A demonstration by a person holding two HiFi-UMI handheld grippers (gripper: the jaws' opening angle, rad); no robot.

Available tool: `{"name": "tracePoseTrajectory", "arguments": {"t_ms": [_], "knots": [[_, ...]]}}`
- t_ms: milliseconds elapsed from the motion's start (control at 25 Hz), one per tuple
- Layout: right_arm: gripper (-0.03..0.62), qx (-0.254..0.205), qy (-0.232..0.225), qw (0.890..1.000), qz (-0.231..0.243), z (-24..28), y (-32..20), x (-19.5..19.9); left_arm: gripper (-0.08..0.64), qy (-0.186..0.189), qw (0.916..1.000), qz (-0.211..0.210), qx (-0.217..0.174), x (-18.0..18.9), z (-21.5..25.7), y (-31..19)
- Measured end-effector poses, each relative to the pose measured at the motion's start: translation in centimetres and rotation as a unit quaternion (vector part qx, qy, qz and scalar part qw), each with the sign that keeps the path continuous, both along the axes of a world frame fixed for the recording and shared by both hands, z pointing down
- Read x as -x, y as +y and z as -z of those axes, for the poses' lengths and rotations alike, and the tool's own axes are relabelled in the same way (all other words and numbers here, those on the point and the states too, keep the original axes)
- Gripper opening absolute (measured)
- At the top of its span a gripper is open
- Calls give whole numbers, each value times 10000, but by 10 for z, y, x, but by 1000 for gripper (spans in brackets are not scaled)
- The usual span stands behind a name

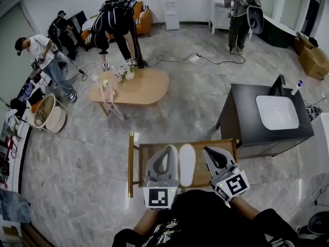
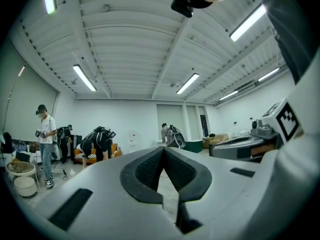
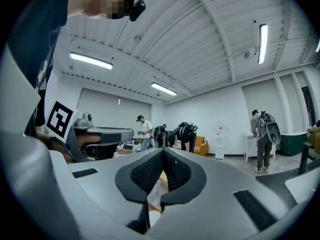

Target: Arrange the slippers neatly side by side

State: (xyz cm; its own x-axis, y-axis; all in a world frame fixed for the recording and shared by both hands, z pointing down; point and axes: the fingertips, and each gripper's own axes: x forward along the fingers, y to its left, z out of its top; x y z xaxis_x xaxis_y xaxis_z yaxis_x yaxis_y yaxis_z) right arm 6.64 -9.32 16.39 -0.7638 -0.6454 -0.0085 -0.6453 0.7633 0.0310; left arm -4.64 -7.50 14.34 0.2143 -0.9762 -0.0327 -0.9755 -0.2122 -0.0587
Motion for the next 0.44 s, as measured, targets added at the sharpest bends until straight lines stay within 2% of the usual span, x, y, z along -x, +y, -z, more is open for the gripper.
{"name": "tracePoseTrajectory", "arguments": {"t_ms": [240, 440], "knots": [[-3, 103, 40, 9998, 165, 2, 5, -1, 3, 1, 9999, 98, -21, -5, 1, 5], [-3, 11, 18, 9993, 382, 6, 2, 3, 3, -6, 9996, 287, 6, -2, 0, 8]]}}
